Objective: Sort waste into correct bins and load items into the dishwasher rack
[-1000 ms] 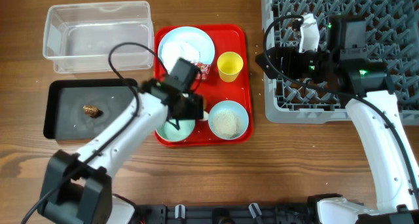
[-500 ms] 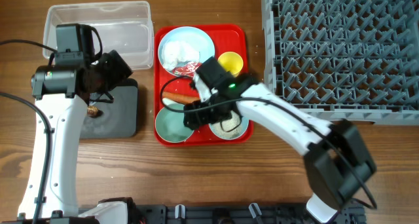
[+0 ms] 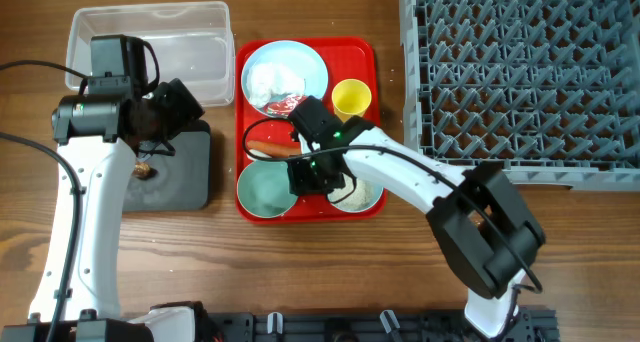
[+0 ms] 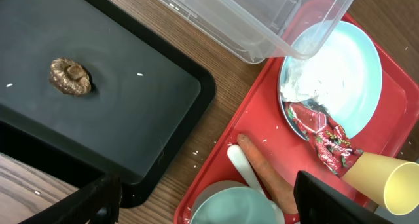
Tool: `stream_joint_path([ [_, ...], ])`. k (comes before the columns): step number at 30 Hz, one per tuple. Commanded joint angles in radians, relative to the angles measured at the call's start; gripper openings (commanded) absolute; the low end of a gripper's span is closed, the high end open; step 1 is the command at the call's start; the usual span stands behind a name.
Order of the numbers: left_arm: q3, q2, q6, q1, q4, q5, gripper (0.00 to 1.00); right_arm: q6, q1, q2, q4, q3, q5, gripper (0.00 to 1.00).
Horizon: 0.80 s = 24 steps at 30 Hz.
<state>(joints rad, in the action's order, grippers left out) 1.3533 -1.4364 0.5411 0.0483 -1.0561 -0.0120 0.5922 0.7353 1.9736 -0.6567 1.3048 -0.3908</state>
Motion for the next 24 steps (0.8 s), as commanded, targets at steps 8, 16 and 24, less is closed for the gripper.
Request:
stream_joint_path([
  [8,0.005,-0.010,0.014,0.005,-0.003,0.006,0.97,0.009,-0.010,-0.077,0.009,0.040,0.026,0.04],
  [16,0.005,-0.010,0.014,0.005,-0.004,0.006,1.00,-0.097,-0.193,-0.502,-0.030,0.040,0.740,0.04],
  [24,0.005,-0.010,0.018,0.005,-0.003,0.002,1.00,-0.760,-0.438,-0.303,0.684,0.035,1.280,0.04],
])
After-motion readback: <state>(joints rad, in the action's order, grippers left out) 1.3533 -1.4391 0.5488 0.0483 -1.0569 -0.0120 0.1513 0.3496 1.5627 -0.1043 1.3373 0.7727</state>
